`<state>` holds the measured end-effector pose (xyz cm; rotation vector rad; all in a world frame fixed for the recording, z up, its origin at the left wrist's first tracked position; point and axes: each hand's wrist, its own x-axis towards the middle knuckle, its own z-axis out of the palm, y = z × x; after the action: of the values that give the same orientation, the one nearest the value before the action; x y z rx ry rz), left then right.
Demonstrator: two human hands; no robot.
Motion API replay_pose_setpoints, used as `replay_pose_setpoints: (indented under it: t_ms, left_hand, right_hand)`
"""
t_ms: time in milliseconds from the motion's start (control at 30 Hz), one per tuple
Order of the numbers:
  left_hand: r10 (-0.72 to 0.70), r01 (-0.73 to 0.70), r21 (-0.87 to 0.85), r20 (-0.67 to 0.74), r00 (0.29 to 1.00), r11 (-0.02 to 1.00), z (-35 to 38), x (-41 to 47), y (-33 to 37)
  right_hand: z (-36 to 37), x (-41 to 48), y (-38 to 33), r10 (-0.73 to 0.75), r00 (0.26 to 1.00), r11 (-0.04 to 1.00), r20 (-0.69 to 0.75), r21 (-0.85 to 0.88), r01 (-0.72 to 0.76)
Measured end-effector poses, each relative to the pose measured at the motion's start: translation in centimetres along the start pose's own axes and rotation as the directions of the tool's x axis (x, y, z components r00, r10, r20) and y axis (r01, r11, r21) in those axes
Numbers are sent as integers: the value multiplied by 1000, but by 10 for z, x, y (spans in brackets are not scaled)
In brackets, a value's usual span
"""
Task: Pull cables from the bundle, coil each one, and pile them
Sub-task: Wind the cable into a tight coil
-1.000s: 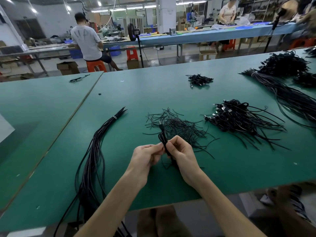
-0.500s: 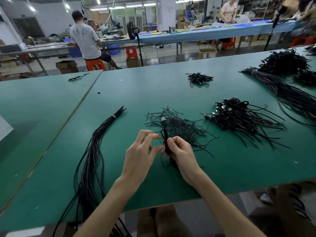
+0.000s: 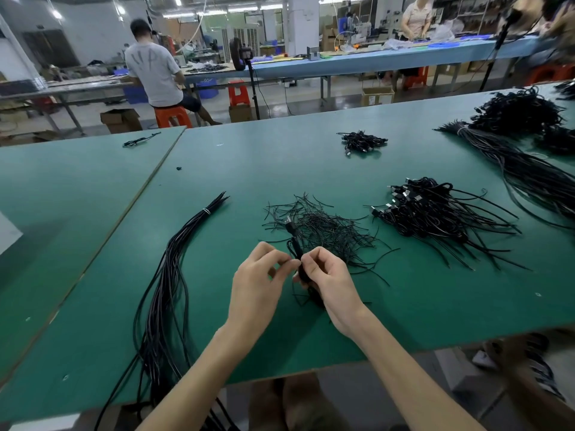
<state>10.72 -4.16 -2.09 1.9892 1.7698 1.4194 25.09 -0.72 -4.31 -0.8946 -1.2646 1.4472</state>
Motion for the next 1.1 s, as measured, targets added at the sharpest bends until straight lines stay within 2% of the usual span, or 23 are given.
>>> replay_pose_setpoints:
  t_ms: [67,100,167,233,300,333,367,400,433,500,533,600,733,833,967,1100]
  left_hand:
    - [-241,262,-337,105,965,904,2,1,3]
    - [-312,349,-422,158,937,837,2,1,4]
    - [-432,523,-515,295,852,679,1,1,5]
    - [-531,697,-588,467,707,410,1,5,6]
    - [-543,798,-589,632,553,126,1,9,8]
    - [-525,809,-583,666,530,77,0,9,8]
    - [-510,806,-583,664,547,106,0,9,7]
    - [-504,789,-579,629,592,206,-1,8,6]
    - [-498,746,-562,561,662,358,-1,6,4]
    - [-444,560,-440,344,827,702,-2,5,0]
    - [-383,439,-345,221,897,830,-2,5,-2]
    - [-223,239,-213,96,970,947,-4,6,-4]
    - [11,6,-134,124,992,991,-5,5,-10]
    - [81,-75,-55,113,990,996,-6,7,-11]
    - [197,-204,146,61,978,968,-9,7,-7]
    - [241,-228,296,-5,971,927,-4,1,-1]
  right_hand:
    - [0,-1,-1,-9,1000,1000,3,2,9]
    - [0,-2,-2,-14,1000,1000,0,0,14]
    - [1,-2,-4,-28,1000,999,-9,-18,28]
    - [2,-3,-4,-42,999,999,-14,-29,41]
    - [2,-3,-4,-45,999,998,-28,-35,44]
    - [2,-4,-4,-44,998,998,-34,-36,43]
    - [2,-4,-4,-43,998,999,-38,-35,41]
    - [2,-4,-4,-41,998,999,-41,-35,39]
    - [2,-4,-4,-37,998,999,-42,-35,36]
    - [2,-4,-4,-29,999,999,-39,-29,28]
    - [2,-3,-4,-22,999,1000,-37,-20,21]
    - [2,-2,-4,-3,999,1000,-33,5,3]
    - [1,-2,-3,14,1000,999,-26,31,-14]
    - [1,-2,-3,27,999,998,-22,60,-26]
    - [1,-2,-2,42,999,998,-7,49,-42]
    - [1,-1,-1,45,999,999,-8,25,-45]
